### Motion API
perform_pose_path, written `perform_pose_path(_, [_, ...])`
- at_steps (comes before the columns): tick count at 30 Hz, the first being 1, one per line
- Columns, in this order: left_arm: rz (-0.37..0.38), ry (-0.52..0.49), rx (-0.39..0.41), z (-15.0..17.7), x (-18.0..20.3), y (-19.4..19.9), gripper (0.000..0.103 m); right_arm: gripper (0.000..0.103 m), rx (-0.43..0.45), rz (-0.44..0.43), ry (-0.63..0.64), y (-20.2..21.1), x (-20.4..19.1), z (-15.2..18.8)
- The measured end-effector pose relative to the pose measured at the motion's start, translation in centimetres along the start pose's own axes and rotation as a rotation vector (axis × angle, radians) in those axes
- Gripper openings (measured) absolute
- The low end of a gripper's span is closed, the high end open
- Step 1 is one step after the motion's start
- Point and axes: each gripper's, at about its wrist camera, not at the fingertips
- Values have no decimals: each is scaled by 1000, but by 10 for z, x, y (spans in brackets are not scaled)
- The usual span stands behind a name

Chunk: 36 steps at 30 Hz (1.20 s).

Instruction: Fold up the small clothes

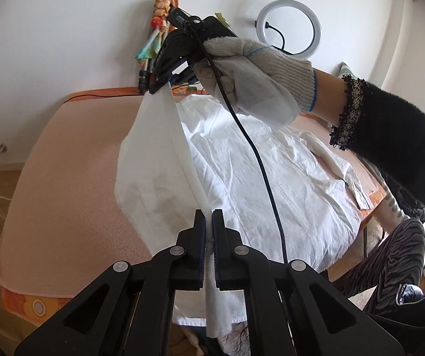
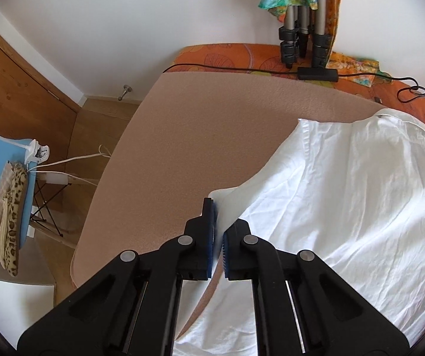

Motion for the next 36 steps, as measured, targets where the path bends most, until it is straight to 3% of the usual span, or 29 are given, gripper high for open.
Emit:
perform_pose_path(6, [45, -149, -84, 7, 47, -28, 3, 6, 23, 15, -42, 31, 50, 20])
perform_pose_path(14, [44, -231, -198, 27, 74, -53, 3, 6, 11, -35, -114, 17, 105, 64])
perform_pose_path(16, [36, -194, -200, 29, 68, -46, 5, 6, -4, -32, -110, 9, 107, 68])
perform_pose_path(19, [4, -92, -171, 31, 50, -32, 14, 9, -32, 107, -24, 3, 102, 72])
perform_pose_path(21, [-31, -6, -154, 35, 32, -24, 25, 26, -26, 156, 21, 12, 100, 73])
perform_pose_path(23, [-61, 77, -154, 43, 12, -20, 25, 57, 30, 213, 57, 32, 99, 73])
perform_pose_path(25, [-72, 138, -169, 52, -1, -23, 25, 59, 101, 243, 95, 56, 91, 76])
perform_pose_path(29, [-60, 182, -223, 61, -9, -37, 25, 59, 138, 134, 202, 78, 60, 75])
perform_pose_path(31, [-63, 176, -251, 64, -5, -45, 29, 59, 119, 111, 237, 72, 40, 73])
perform_pose_path(36, [-96, 139, -284, 69, 4, -54, 32, 59, 55, 154, 243, 30, 9, 65])
Point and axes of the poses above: each gripper's, at about its wrist camera, not at the fingertips, and y roughly against the way its jaws point, x to its right, z to its underside, and after that the axes turned 1 degree about -y, right-handed
